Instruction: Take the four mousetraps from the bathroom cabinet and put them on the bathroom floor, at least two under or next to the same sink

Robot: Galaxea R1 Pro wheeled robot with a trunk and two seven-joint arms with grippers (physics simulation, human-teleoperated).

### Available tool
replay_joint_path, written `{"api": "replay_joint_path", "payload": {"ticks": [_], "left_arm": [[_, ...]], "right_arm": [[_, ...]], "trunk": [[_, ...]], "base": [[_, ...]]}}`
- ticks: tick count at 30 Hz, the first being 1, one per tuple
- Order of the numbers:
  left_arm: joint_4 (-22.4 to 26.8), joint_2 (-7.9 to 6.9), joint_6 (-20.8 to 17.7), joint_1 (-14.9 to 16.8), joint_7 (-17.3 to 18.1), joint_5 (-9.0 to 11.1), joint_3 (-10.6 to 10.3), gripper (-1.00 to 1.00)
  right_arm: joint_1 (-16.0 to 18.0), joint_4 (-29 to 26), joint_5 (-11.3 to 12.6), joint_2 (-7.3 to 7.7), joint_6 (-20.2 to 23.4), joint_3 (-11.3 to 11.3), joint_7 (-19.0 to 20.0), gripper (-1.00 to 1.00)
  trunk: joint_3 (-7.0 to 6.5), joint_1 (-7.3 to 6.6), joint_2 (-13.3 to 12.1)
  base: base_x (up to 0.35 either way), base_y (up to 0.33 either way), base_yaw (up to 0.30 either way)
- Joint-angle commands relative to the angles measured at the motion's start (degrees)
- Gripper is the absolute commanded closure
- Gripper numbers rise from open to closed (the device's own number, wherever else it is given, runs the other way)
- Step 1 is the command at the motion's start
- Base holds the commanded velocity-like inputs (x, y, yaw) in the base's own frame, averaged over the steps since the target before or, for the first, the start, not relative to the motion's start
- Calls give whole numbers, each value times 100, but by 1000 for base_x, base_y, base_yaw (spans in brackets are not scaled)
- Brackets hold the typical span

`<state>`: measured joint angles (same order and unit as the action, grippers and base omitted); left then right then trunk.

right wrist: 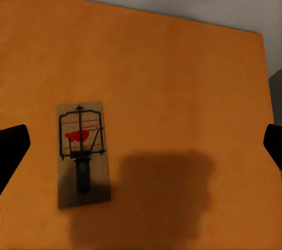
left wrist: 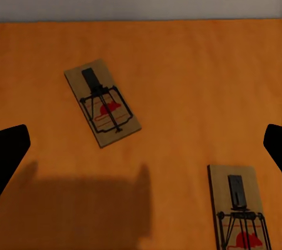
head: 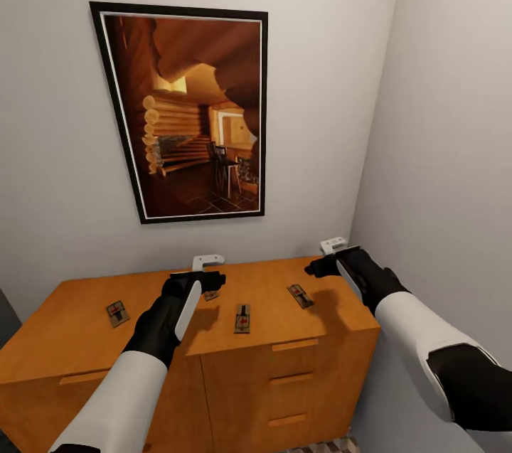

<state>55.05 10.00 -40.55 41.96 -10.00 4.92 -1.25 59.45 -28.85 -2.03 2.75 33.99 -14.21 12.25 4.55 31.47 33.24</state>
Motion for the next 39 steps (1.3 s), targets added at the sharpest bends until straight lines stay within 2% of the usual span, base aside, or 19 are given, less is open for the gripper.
{"api": "replay_joint_path", "payload": {"ticks": [1,5,16,39], "left_arm": [[6,0,-23,5,-46,52,-7,-100],[6,0,-23,5,-46,52,-7,-100],[3,0,-23,5,-46,52,-7,-100],[-64,0,-23,5,-46,52,-7,-100]], "right_arm": [[5,-11,-18,7,27,-37,35,-100],[5,-9,-5,7,28,-62,118,-100],[5,-7,-17,7,37,-80,657,-100],[5,1,8,10,95,-83,751,-100]], "trunk": [[12,3,10],[12,3,10],[12,3,10],[12,3,10]], "base": [[4,0,0],[3,0,0],[148,0,0],[26,0,0]]}}
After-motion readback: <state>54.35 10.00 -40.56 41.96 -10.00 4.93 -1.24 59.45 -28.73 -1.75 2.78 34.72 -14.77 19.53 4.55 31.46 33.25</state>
